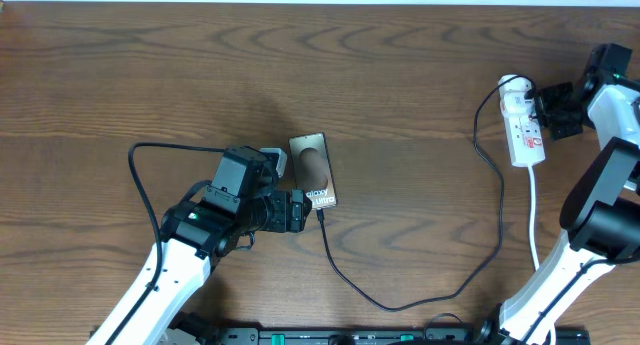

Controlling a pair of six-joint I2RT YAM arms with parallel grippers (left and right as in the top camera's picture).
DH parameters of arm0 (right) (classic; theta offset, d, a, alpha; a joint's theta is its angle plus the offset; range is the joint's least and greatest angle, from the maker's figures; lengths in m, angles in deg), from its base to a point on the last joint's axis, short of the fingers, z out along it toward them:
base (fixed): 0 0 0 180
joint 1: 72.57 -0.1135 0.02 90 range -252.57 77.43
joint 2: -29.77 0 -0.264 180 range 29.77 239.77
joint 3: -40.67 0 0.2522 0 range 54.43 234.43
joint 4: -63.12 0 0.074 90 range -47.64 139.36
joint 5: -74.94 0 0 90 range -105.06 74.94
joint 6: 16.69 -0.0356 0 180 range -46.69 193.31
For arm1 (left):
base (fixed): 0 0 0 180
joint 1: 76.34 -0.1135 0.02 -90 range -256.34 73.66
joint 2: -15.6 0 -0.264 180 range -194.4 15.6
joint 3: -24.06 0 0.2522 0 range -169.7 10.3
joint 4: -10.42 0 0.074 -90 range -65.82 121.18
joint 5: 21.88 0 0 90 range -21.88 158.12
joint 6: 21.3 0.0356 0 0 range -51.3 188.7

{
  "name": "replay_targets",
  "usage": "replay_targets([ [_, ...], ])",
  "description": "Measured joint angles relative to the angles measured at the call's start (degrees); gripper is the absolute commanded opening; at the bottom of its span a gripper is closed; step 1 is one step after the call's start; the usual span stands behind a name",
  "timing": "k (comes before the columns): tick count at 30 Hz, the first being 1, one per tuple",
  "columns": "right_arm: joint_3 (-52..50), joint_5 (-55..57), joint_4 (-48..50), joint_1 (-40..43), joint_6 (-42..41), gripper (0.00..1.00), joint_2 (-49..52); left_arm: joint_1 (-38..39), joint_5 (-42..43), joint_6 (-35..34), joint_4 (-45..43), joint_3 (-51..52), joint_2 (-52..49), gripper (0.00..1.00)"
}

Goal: Plug charger to phone and switch on socket

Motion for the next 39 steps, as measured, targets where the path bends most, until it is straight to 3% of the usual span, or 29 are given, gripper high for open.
replay_targets([
  [10,1.97,4.28,-2.29,-2.19,1.68,0.01,1.20,0.00,0.00,0.00,0.09,0.00,0.00,0.87],
  [25,1.68,9.70,-5.38,-4.39,18.29,0.01,-1.88,0.00,-0.02,0.00,0.17,0.00,0.00,0.88],
  [29,0.79,12.44,-7.43,-4.55,23.28,0.01,-11.67,0.00,-0.24,0.00,0.00,0.00,0.00,0.87],
  [32,0.90,15.43,-6.71,-4.00,26.12,0.01,-25.83,0.02,-0.94,0.00,-1.03,0.00,-0.02,0.87],
  [39,1.66,16.90,1.92,-3.78,27.82,0.01,-53.22,0.04,-1.31,-0.02,-1.95,0.00,0.00,0.87],
])
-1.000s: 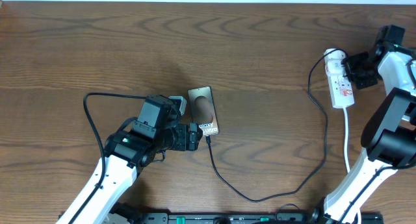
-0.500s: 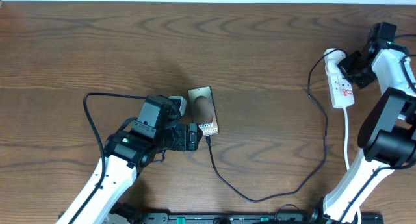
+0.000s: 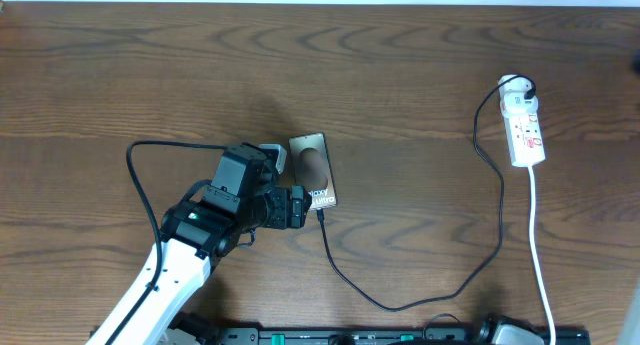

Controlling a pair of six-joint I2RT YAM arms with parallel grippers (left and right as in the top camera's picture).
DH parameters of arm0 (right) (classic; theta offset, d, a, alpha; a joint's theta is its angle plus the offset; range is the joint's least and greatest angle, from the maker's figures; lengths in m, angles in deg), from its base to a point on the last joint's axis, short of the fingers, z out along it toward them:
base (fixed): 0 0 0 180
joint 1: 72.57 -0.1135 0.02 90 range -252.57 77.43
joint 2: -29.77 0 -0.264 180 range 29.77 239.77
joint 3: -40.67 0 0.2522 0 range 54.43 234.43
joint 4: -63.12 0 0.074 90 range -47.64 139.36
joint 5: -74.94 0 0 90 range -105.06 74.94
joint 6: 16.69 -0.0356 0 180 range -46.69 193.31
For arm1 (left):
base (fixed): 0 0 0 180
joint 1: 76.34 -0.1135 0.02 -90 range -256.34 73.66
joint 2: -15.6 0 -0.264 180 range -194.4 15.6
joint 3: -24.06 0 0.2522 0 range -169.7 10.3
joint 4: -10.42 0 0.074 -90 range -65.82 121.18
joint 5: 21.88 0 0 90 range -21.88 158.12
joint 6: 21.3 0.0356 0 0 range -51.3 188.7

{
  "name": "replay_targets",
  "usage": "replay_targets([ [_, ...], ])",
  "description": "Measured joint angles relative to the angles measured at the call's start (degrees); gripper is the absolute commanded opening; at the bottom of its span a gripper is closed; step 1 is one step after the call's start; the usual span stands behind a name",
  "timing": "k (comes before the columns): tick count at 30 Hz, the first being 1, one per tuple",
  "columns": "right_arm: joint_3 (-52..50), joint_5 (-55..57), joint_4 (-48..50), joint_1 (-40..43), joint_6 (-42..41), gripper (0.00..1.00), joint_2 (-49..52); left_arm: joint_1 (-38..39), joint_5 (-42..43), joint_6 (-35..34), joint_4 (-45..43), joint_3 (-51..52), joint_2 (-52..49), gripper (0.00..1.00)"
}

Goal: Plug charger to phone and switch on socket

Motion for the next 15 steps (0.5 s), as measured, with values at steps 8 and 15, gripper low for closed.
replay_targets([
  [8,0.68,-0.07,10.36,0.00,1.53,0.01,-23.39,0.00,-0.13,0.02,-0.09,0.00,0.33,0.88],
  [15,0.92,0.09,-0.52,-1.92,9.64,0.01,-34.64,0.00,-0.15,0.02,-0.15,0.00,0.33,0.88],
])
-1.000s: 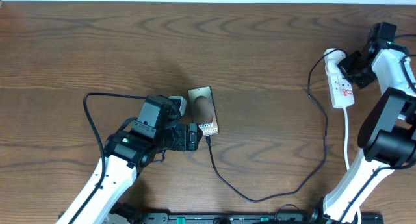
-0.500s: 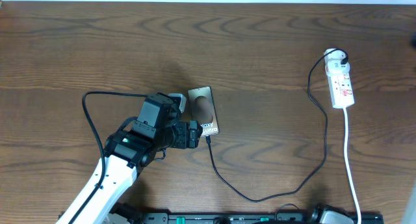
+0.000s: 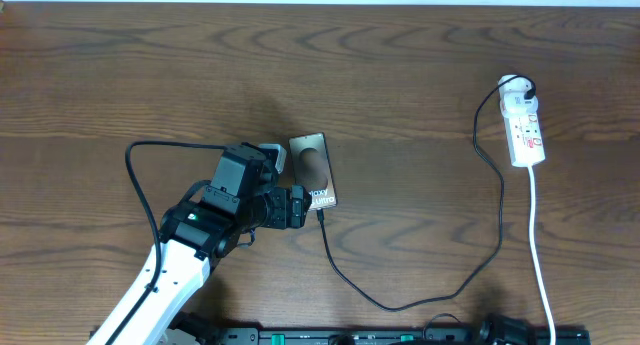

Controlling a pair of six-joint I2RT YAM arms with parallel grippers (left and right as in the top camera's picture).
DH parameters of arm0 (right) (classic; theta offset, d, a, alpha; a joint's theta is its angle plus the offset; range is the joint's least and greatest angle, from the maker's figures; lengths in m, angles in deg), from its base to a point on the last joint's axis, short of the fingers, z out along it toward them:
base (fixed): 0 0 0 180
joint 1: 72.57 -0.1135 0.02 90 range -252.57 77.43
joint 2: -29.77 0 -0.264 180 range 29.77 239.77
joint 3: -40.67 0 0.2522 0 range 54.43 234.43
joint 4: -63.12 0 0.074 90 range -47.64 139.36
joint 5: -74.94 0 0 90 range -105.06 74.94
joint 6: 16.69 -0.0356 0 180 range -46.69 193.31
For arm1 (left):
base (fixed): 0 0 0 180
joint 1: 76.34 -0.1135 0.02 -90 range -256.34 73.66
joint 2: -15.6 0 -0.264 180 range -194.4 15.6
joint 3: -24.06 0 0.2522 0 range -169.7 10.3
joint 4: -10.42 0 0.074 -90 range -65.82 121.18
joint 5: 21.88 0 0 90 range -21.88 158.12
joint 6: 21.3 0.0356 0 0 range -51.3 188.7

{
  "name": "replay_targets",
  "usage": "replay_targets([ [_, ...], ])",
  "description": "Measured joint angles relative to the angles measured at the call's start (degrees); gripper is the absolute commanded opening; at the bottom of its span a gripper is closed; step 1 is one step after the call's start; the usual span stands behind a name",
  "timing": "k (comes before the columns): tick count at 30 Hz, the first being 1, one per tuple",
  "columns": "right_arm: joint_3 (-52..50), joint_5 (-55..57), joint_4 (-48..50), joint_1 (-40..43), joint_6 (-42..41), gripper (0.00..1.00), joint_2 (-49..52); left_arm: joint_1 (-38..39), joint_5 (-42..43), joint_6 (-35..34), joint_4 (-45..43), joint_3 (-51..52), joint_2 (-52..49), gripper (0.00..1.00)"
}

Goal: Plug charger to phone and switch on socket

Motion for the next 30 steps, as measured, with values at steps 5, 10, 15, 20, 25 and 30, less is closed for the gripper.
replay_targets([
  [5,-1.53,-0.42,-4.55,-3.65,2.40,0.03,-5.22,0.00,0.00,0.00,0.33,0.00,0.00,0.88],
  [10,-3.06,-1.07,-6.86,-4.81,3.32,0.15,-12.33,0.00,0.00,0.00,0.79,0.00,0.00,0.88],
  [15,-2.93,-1.33,-7.06,-6.12,3.91,0.26,-20.00,0.00,0.00,-0.02,0.87,0.00,0.00,0.88],
  [20,-2.75,-1.38,-7.10,-7.91,4.11,0.30,-22.99,0.00,0.00,-0.02,1.01,0.00,0.00,0.88],
  [25,-3.19,-1.31,-7.76,-8.44,4.09,0.31,-24.90,0.00,0.00,0.00,1.03,0.00,0.00,0.88],
  [30,-3.23,-1.33,-8.20,-9.22,4.09,0.32,-28.26,0.00,0.00,-0.02,1.01,0.00,0.00,0.88],
])
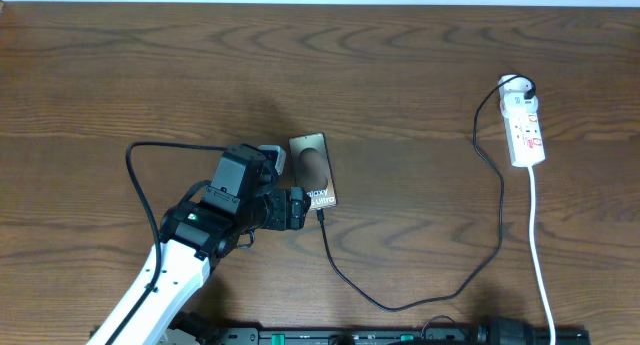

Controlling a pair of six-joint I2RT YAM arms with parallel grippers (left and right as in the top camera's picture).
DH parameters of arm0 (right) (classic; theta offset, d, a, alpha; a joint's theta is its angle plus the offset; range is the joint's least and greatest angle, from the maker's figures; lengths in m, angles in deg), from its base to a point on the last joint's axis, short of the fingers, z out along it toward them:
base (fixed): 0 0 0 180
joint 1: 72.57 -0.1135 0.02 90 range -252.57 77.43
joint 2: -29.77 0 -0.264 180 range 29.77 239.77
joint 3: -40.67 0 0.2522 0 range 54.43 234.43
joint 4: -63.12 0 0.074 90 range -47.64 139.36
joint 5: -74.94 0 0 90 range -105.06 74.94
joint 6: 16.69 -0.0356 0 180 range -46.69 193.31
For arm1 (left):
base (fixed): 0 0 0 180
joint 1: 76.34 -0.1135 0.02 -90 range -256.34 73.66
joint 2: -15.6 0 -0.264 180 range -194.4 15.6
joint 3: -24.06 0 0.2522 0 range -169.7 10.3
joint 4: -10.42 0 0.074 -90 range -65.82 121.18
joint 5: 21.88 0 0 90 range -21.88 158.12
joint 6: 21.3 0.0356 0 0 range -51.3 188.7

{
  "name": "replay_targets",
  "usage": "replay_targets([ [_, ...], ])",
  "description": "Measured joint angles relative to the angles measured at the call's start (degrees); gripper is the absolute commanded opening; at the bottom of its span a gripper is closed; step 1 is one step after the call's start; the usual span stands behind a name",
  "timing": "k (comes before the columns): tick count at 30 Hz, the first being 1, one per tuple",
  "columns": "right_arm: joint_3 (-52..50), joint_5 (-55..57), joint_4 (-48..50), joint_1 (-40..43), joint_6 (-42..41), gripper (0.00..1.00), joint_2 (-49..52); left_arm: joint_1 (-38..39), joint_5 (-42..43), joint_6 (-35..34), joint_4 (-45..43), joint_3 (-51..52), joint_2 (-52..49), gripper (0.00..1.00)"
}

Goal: Plug charger to phone and switch on socket

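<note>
The phone [314, 172] lies at the table's middle with a dark oval patch on its face. The black charger cable [390, 305] enters the phone's near end, loops along the front and rises to the plug [517, 83] seated in the white socket strip [526, 130] at the far right. My left gripper [297, 208] sits against the phone's lower left edge, right beside the cable's connector; whether its jaws are open or shut does not show. My right gripper is out of view. The strip's switch state is too small to read.
A black lead [140, 175] arcs from the left arm [190, 235] over the table. The strip's white cord [540, 255] runs down to the front edge. A dark part of the right arm's base [510, 333] shows at the bottom edge.
Phone, cable, strip and left arm stand as before. Only the dark piece of the right arm at the bottom edge has shifted slightly.
At first my right gripper was at the socket strip's right side, while the left gripper stayed by the phone with the cable plugged in. Then the right arm was gone from the strip and the table, and it remains out of view now.
</note>
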Motion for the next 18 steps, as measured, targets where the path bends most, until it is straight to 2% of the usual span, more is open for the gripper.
replay_targets([
  [8,0.22,-0.02,0.04,-1.64,0.02,0.38,-4.63,0.00,0.00,0.02,0.00,0.00,0.00,0.88],
  [11,0.57,-0.02,0.00,-2.95,0.02,0.45,-5.55,0.00,0.00,0.00,0.02,0.00,0.00,0.88],
  [18,3.21,0.04,-0.13,-5.75,0.04,0.49,-5.84,0.00,0.00,0.02,0.00,0.00,0.00,0.88],
])
